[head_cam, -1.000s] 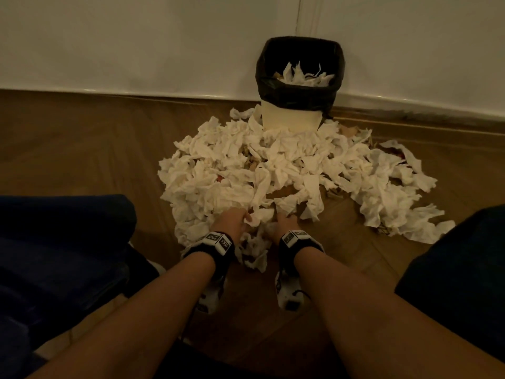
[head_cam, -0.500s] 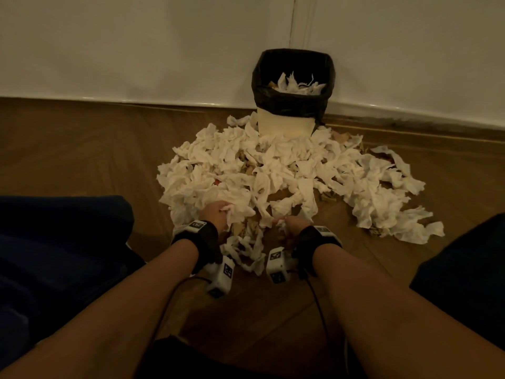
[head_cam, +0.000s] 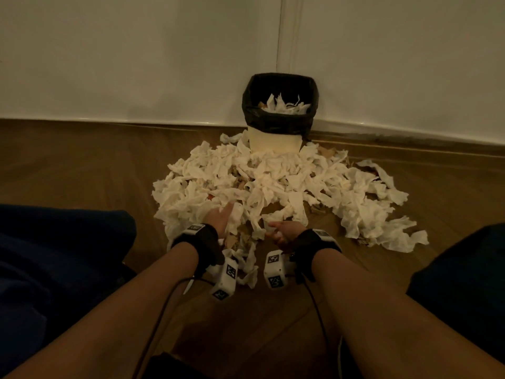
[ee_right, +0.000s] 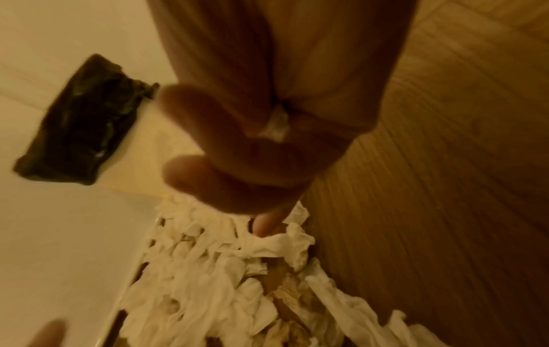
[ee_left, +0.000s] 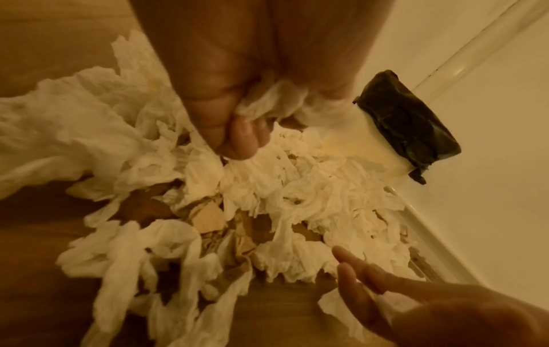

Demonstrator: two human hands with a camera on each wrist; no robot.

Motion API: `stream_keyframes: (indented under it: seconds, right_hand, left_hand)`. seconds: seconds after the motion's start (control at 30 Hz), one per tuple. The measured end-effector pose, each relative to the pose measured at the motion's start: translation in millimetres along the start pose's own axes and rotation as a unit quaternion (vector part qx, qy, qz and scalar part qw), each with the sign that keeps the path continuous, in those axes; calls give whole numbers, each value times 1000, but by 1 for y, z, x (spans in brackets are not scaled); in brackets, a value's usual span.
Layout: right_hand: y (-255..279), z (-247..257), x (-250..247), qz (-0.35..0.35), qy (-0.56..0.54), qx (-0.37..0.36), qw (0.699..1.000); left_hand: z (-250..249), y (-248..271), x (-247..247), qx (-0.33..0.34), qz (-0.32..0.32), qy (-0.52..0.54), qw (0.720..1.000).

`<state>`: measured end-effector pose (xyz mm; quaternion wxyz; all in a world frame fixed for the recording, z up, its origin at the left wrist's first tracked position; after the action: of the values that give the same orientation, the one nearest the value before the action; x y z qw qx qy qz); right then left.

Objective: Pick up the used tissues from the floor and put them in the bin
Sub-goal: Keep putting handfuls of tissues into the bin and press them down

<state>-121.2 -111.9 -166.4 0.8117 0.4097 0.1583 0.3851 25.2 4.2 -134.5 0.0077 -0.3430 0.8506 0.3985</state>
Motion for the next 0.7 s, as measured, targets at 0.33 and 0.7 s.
stream_keyframes:
  seconds: [0.33, 0.7]
  right_hand:
    - [78, 125, -17, -73, -118, -149, 979]
    - [164, 210, -58, -109, -39, -278, 954]
  left_hand:
    - [-95, 44, -6, 98, 27, 140, 985]
    - [-199, 96, -24, 261, -52, -40, 963]
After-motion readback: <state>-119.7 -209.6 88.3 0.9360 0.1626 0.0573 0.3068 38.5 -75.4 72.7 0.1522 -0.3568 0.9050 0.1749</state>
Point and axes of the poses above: each hand's wrist, its own y-axis away from the middle knuckle, its own x-axis out of the palm, z = x × y, the point moved 3 cm from there along -y, towards the middle knuckle, and after that the axes turned 2 degrees about z, right-handed, at the moved point
